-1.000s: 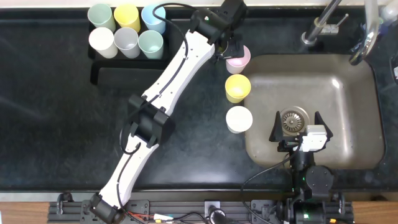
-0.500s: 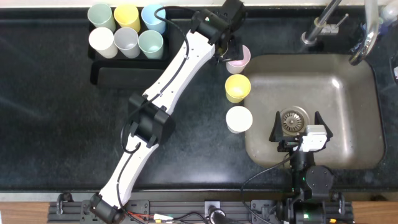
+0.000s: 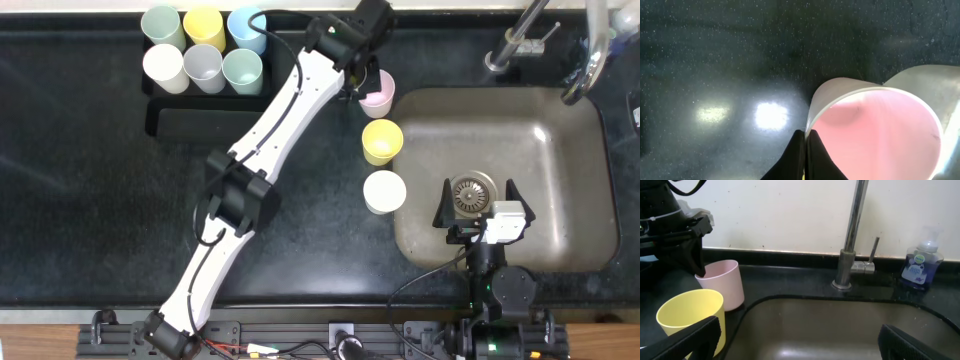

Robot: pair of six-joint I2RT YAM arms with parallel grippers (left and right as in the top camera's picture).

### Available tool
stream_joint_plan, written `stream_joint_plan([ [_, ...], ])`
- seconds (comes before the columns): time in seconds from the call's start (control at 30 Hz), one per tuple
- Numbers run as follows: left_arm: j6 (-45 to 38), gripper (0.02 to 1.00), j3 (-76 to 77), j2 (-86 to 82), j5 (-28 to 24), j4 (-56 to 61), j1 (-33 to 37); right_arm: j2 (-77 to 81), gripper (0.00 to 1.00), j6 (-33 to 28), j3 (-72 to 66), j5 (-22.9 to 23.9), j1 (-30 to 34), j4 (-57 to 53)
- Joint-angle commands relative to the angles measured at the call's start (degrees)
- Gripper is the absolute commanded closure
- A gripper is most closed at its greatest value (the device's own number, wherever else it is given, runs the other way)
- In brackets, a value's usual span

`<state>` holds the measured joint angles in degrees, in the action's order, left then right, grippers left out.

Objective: Store Cups

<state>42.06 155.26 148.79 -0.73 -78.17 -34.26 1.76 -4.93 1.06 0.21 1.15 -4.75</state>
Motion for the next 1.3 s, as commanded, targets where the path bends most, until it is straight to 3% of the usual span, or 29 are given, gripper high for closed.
stream_joint_plan([
  [0.03,0.44,0.982,4.20,-3.78,-3.34,-1.81,4.94,-0.31,0.003,-0.22,-0.76,-0.22,0.28,0.28],
  [0.2,1.05,0.982,6.99,-17.16,-0.20,-11.06,11.37,-0.31,0.003,-0.22,-0.76,-0.22,0.28,0.28],
  [0.27,5.44,0.982,6.62,-22.69,7.06,-18.95,14.16,-0.31,0.003,-0.22,-0.76,-0.22,0.28,0.28],
  [0.43,-0.52,0.982,1.84,-32.39,12.07,-18.88,21.73,-0.31,0.003,-0.22,-0.76,-0.22,0.28,0.28],
  [0.57,-0.44,0.982,-8.90,-39.50,13.05,-18.88,27.82,-0.31,0.003,-0.22,-0.76,-0.22,0.28,0.26],
  [0.7,3.48,0.982,-32.48,-49.31,16.22,-18.32,33.97,-0.31,0.003,-0.22,-0.76,-0.22,0.28,0.28],
  [0.8,2.84,0.980,-44.63,-51.67,15.08,-11.61,37.18,-0.31,0.003,-0.22,-0.76,-0.22,0.28,0.28],
  [0.9,0.76,0.982,-51.23,-50.95,9.70,-2.84,39.82,-0.31,0.003,-0.22,-0.76,-0.22,0.28,0.28],
  [1.3,-0.20,0.982,-52.87,-43.93,5.84,4.66,41.40,-0.31,0.005,-0.22,-0.76,-0.22,0.28,0.28],
])
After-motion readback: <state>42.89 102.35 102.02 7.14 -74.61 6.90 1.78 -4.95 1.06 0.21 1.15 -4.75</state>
